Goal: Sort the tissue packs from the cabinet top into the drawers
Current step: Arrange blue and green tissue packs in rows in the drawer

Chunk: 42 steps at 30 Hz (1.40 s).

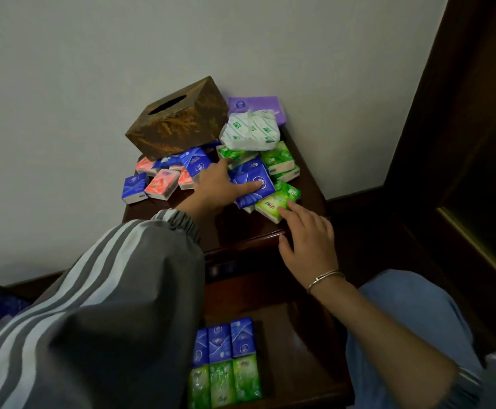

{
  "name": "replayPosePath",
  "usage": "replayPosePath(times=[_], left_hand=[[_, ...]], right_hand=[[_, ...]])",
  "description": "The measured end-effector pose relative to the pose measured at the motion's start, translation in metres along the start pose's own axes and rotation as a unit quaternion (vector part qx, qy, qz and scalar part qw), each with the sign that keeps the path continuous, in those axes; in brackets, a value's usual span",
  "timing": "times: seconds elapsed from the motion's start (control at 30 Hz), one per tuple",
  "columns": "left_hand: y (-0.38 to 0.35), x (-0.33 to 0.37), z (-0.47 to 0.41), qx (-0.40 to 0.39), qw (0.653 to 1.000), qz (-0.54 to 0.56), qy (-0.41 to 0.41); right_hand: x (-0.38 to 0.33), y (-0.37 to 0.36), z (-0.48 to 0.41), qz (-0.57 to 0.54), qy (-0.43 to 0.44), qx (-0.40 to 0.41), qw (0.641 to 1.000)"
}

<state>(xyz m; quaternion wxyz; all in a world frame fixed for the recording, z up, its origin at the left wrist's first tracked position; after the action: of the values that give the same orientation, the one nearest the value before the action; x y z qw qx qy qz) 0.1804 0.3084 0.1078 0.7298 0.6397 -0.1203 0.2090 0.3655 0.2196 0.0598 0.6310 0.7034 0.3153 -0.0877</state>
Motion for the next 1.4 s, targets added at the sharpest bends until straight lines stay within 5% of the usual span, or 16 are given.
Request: replayPosePath(times=[0.17, 0.5, 0.73, 1.0, 1.2, 1.4], left_hand=[[0.001, -0.008, 0.0, -0.02, 0.999, -0.033, 0.027], [0.018, -0.016, 0.056, 0.116, 0.971, 0.208, -0.019], [0.011, -0.114, 0.159, 0.172, 0.864, 0.467, 0.073], [-0.038, -0.209, 0.244, 0.224, 0.768, 0.582, 0.144], [-0.058, -0.215, 0.236, 0.223, 0.776, 0.569, 0.158], [-0.065, -0.219, 0.233, 0.203, 0.775, 0.579, 0.153]], right_hand=[[-0.002, 0.0, -0.001, -0.005, -0.006, -0.002, 1.0], [-0.002, 0.004, 0.001, -0.021, 0.003, 0.025, 0.999], [0.0, -0.001, -0.017, -0.022, 0.006, 0.01, 1.0], [-0.025, -0.007, -0.038, 0.032, 0.005, 0.007, 0.999], [-0.051, -0.033, -0.051, 0.137, 0.02, -0.057, 0.989], [-0.066, -0.026, -0.046, 0.074, 0.082, -0.027, 0.993]])
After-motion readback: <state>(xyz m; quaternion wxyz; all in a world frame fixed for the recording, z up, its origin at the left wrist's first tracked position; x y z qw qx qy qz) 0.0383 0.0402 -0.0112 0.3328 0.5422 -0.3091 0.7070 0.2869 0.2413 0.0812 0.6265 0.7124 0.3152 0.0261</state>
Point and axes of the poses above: each hand's wrist, its own z-axis away from the middle knuckle, its own y-axis out of the back of the hand, x = y × z, the point moved 9 cm from there along -z, towards the middle knuckle, and after that the axes turned 8 degrees about -x, right-handed, at the moved point
